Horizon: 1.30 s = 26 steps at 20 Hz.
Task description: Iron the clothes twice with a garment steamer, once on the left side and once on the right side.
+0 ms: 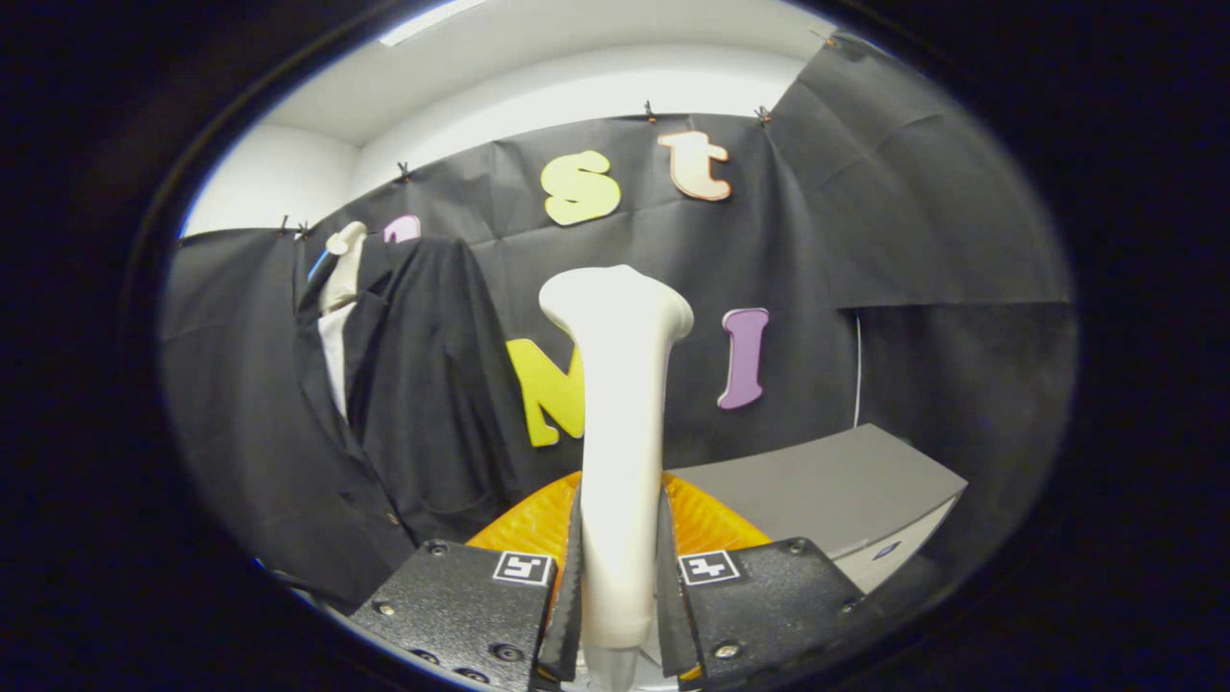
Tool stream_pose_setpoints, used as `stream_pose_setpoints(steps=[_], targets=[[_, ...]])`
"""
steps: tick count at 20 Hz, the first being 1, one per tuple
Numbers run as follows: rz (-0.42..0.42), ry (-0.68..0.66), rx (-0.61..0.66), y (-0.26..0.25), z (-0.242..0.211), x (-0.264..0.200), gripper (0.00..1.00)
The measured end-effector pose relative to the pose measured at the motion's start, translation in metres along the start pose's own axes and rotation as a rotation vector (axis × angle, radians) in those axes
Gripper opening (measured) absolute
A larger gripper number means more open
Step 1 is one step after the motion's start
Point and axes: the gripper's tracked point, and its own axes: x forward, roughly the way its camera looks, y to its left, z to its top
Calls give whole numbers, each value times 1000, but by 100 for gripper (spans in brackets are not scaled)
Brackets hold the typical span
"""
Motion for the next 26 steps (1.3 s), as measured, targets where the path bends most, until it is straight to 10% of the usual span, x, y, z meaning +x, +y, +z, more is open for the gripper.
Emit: stream_pose_setpoints(steps=[12,26], targets=[[170,-62,-54,183,33,9,35],[155,22,-106,224,-5,45,35]])
